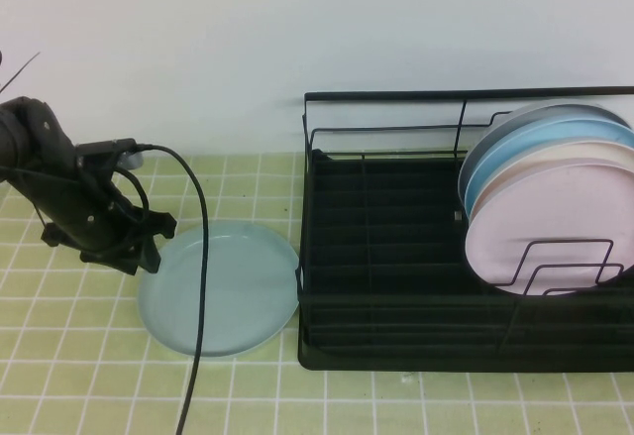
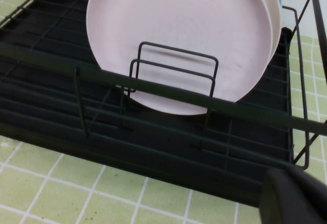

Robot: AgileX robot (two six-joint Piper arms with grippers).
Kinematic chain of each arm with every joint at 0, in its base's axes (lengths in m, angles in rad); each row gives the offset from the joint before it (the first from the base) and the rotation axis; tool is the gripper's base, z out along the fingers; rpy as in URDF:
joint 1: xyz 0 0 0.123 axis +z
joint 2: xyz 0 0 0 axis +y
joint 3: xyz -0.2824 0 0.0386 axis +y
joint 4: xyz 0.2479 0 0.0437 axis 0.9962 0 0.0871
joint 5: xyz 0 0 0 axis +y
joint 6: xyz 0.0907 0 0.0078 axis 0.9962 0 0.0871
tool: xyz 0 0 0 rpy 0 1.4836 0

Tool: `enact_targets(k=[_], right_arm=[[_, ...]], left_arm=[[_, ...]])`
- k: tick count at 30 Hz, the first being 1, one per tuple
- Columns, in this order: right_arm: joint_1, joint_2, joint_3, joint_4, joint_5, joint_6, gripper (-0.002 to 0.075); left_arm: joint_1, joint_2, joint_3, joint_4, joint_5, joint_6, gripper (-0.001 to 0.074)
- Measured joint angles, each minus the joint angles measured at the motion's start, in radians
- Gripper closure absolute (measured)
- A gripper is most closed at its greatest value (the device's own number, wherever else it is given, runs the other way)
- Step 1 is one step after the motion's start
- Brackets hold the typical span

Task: Place plate on rack
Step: Pick up the plate from the table

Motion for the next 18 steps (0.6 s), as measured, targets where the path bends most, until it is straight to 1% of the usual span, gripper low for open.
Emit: enact_targets(k=[4, 6, 8, 11, 12, 14, 18], right_arm=[[0.0, 0.0, 0.0, 0.0, -0.006, 0.0, 0.0729], [0.0, 0.0, 0.0, 0.0, -0.006, 0.0, 0.0729], [0.0, 0.0, 0.002, 0.0, -0.012, 0.0, 0.0729], [0.0, 0.0, 0.002, 0.0, -0.016, 0.0, 0.0729], [0.0, 0.0, 0.002, 0.0, -0.016, 0.0, 0.0729], [0.0, 0.0, 0.002, 0.0, -0.016, 0.0, 0.0729], [0.0, 0.0, 0.002, 0.0, -0.017, 0.0, 0.0729]], left_arm=[[0.0, 0.001, 0.0, -0.002, -0.004, 0.0, 0.0564], [0.0, 0.001, 0.0, 0.0, -0.004, 0.0, 0.0549], [0.0, 0.002, 0.0, 0.0, -0.002, 0.0, 0.0496], [0.0, 0.002, 0.0, -0.002, 0.01, 0.015, 0.0367], [0.0, 0.002, 0.0, -0.007, 0.017, 0.026, 0.0342], [0.0, 0.002, 0.0, -0.012, 0.031, 0.035, 0.034], [-0.002, 0.004, 0.0, -0.029, 0.073, 0.038, 0.0397]])
